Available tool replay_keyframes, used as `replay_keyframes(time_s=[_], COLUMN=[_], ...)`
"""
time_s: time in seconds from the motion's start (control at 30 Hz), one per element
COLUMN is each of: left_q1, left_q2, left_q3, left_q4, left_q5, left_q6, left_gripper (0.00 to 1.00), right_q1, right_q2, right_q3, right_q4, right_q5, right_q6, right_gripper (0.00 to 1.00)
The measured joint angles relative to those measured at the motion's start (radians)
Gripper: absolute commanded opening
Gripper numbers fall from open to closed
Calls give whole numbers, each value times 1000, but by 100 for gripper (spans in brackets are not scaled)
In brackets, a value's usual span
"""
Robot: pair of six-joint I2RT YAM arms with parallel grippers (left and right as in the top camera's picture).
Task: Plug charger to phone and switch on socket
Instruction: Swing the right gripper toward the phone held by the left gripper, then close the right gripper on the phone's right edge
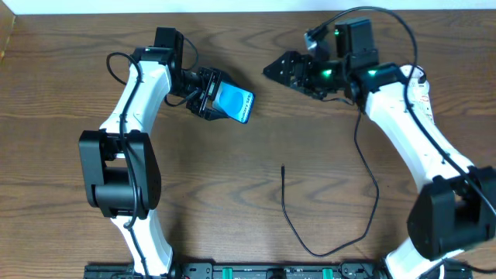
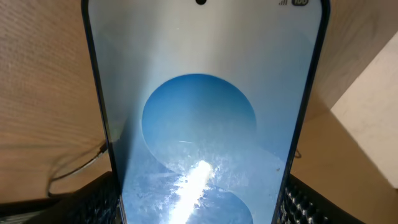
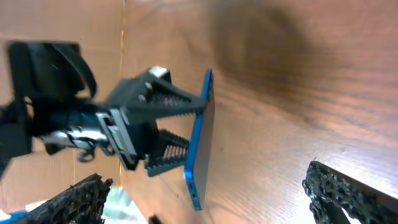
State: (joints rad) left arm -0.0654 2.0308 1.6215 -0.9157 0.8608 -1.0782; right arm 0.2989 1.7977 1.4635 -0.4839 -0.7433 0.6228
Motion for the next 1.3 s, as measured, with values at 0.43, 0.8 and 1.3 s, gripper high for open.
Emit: replay_keyframes(time_s=[0.43,0.8,1.3], left_q1=[0,-2,-64], left_q2=[0,0,0], left_q3=[0,0,0], left_q4=[2,5,72], left_q5=[-23,-30,-18], left_q6=[-138,-211,-238], left_gripper=[7,7,7], right_q1=[79,156,176], right_q2=[43,43,43], right_q3=[0,0,0], right_q4=[-6,-31,-75], right_q5=[25,144,226], right_q6=[-59,-87,-93], right_gripper=[99,99,91])
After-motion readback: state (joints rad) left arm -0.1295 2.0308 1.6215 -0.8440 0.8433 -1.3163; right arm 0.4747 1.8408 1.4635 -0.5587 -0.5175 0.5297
